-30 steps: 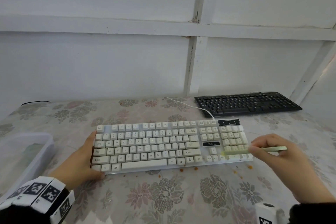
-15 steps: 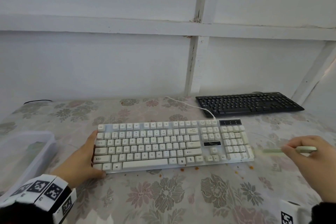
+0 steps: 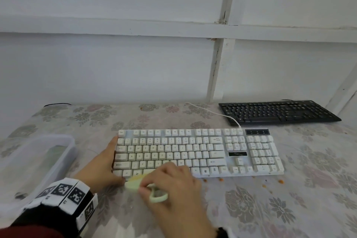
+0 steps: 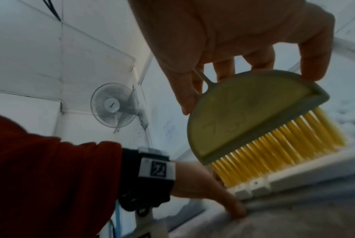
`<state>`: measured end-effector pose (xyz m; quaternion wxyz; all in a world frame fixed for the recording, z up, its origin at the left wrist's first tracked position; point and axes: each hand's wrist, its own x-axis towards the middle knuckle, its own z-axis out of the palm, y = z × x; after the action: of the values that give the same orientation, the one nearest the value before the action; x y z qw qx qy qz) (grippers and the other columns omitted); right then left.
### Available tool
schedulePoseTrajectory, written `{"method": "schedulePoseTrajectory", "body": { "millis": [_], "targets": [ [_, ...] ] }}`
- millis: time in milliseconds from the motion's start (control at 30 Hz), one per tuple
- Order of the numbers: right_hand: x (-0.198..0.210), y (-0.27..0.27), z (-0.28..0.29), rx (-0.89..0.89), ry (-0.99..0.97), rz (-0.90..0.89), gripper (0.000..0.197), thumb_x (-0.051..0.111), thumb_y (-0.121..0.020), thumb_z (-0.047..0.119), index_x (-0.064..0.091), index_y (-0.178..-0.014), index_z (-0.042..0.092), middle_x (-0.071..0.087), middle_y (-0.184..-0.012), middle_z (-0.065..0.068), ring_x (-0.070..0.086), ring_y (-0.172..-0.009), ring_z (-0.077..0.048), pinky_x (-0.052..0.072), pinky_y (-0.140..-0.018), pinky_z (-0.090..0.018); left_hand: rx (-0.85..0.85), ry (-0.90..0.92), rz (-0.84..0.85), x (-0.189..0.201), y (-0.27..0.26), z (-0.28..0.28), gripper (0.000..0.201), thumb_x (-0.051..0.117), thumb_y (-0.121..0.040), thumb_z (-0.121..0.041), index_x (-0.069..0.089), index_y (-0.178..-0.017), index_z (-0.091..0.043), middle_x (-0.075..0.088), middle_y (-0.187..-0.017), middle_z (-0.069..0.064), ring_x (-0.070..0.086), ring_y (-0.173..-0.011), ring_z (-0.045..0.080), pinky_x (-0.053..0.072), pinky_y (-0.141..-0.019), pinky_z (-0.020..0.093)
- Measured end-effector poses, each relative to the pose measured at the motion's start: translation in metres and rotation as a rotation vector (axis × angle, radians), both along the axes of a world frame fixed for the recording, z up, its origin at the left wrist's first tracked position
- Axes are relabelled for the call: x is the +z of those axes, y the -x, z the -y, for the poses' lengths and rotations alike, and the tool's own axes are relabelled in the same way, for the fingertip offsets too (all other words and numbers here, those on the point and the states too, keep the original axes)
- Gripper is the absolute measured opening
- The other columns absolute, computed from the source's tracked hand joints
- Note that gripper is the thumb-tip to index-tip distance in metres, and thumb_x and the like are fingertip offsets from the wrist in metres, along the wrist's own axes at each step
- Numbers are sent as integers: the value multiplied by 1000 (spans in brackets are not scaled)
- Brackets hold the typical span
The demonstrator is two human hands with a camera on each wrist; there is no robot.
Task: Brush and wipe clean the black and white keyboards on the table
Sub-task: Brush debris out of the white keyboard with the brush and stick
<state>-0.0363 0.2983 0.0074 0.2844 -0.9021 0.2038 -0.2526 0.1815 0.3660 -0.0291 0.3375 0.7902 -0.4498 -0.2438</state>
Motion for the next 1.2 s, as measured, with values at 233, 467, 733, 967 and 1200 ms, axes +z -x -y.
{"method": "schedulePoseTrajectory", "body": {
  "millis": [233, 467, 733, 967, 1200],
  "targets": [
    [-16, -16, -12, -82, 197, 15, 16, 48, -72, 55, 48, -83, 44, 48, -79, 23, 51, -74, -3, 45, -60, -29, -42, 56, -42, 0, 1, 1, 112, 87, -54, -43, 14, -138, -48, 54, -126, -19, 57, -110, -5, 48, -97, 29],
    [-20, 4, 12, -109, 73, -18, 10, 50, -75, 41, 51, -85, 39, 53, -85, 19, 51, -83, -13, 40, -81, -45, -12, -48, 62, -2, -4, 0, 112, 81, -57, -17, 9, -137, -47, 57, -117, -16, 61, -101, 0, 53, -87, 26],
    [-3, 4, 1, 31, -83, -87, 26, 35, -72, 50, 51, -89, 38, 52, -93, 15, 45, -96, -15, 22, -100, -46, 0, -67, 75, -1, -3, 1, 116, 81, -57, -17, 5, -139, -46, 56, -118, -16, 60, -102, 1, 52, -86, 24],
    [3, 28, 32, -125, -159, -132, 9, 53, -85, 40, 60, -85, 35, 51, -95, 17, 41, -97, 0, 30, -100, -34, 30, -120, 77, 2, 0, 2, 117, 82, -62, -12, 2, -142, -41, 55, -110, -17, 59, -92, 1, 50, -75, 18],
    [8, 51, 42, -170, -151, -115, 2, 54, -75, 44, 56, -75, 43, 52, -99, 20, 43, -97, 4, 33, -95, -34, 45, -144, 73, 1, -1, 2, 120, 82, -63, -14, -3, -144, -40, 53, -115, -18, 57, -97, 0, 47, -79, 17]
  ]
}}
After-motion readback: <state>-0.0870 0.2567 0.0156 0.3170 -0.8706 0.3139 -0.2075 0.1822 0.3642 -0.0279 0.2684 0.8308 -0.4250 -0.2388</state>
